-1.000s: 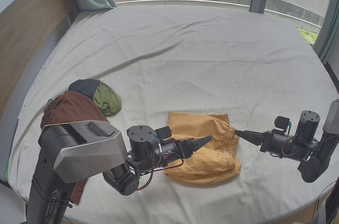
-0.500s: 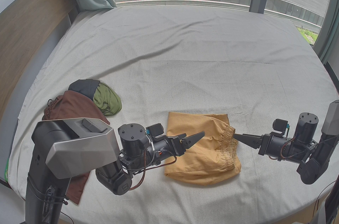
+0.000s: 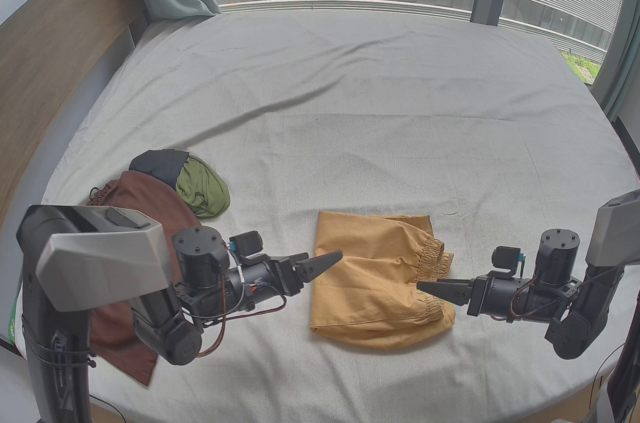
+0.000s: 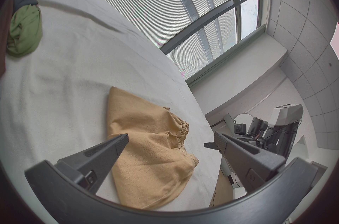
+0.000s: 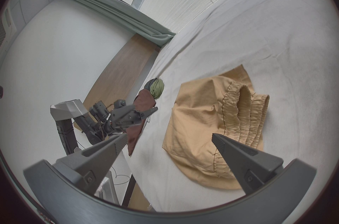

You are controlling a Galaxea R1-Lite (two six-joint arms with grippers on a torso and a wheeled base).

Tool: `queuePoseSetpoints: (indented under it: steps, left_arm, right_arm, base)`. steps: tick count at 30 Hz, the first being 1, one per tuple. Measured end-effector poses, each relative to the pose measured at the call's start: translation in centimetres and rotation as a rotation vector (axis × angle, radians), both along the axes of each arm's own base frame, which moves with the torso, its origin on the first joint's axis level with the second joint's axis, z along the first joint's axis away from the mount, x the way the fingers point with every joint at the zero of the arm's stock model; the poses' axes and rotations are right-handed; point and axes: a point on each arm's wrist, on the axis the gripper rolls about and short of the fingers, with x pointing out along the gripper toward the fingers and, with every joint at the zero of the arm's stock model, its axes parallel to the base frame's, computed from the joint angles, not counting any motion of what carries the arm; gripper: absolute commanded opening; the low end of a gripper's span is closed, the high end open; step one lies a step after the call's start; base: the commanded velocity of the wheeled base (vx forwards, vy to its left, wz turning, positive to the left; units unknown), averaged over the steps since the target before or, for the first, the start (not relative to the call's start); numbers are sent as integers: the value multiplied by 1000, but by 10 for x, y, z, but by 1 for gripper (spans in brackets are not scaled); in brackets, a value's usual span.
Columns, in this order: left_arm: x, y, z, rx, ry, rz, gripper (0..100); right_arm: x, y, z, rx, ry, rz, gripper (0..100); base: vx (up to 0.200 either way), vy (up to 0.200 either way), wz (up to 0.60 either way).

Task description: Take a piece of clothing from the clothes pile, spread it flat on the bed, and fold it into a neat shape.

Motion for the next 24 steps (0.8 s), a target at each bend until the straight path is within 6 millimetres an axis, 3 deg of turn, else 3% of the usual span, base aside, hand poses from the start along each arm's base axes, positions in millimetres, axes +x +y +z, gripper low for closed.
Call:
queuePoseSetpoints:
  steps: [13, 24]
  left_arm:
    - [-31, 69, 32, -2, 29, -53, 100]
    - [-41, 93, 35, 112, -107, -53, 100]
  right_arm:
    - [1, 6, -17, -19, 58, 16, 100]
    - [2, 6, -28, -31, 93, 17, 100]
  base:
    - [0, 0, 0]
    - [0, 0, 0]
